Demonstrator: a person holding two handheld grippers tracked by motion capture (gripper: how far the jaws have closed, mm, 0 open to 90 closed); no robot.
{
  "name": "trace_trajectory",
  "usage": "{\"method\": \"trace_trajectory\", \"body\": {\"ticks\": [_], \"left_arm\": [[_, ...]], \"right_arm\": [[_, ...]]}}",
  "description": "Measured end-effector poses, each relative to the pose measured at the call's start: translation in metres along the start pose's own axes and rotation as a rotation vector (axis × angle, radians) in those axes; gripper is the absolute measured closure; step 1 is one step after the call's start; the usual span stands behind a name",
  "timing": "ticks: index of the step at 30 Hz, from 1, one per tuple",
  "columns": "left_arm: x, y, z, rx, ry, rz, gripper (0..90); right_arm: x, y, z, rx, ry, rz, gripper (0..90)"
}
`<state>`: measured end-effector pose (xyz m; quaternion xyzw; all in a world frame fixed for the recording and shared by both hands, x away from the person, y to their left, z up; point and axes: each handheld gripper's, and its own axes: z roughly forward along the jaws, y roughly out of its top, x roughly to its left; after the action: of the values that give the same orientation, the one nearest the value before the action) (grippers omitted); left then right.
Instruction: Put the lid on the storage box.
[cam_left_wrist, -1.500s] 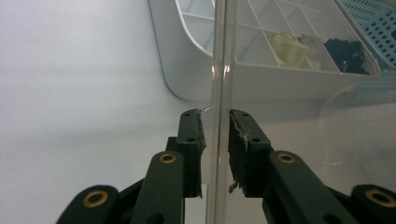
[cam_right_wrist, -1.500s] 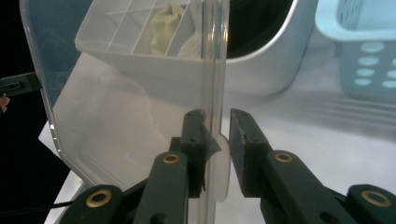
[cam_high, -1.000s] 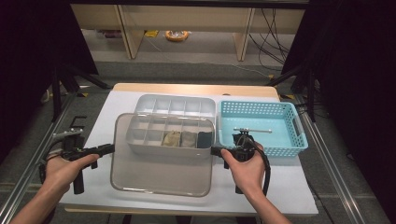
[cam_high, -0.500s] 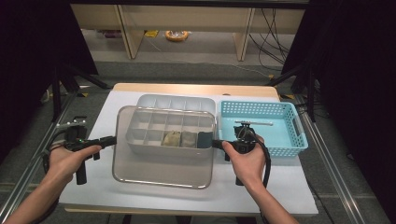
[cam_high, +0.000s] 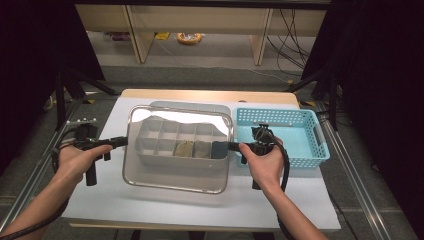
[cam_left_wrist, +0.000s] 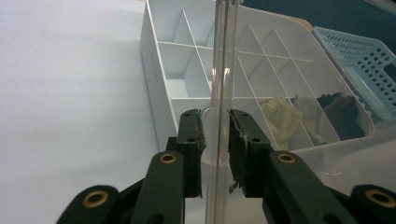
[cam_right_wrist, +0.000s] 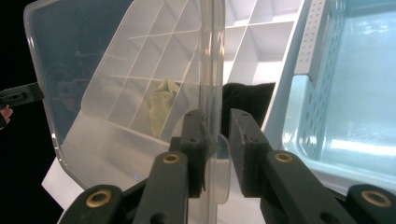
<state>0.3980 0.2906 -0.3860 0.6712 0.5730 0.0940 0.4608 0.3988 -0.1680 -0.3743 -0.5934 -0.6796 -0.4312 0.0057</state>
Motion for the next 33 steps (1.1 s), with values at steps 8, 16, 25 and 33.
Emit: {"method": "trace_trajectory", "body": {"ticks": [8,16,25,33], "left_arm": [[0.004,0.008,0.012,0.013,0.005,-0.015,74.1],[0.007,0.016,0.022,0.028,0.014,-0.017,74.1],[0.005,0.023,0.030,0.035,0.032,-0.002,74.1],[0.005,0.027,0.038,0.031,0.039,-0.019,73.9]], "right_arm": [[-0.002,0.011,0.006,0.016,-0.002,0.062,76.5],[-0.009,0.019,0.016,0.019,-0.028,0.050,76.3],[-0.012,0.024,0.025,0.029,-0.044,0.096,75.8],[-0.017,0.030,0.027,0.024,-0.062,0.065,75.7]]}}
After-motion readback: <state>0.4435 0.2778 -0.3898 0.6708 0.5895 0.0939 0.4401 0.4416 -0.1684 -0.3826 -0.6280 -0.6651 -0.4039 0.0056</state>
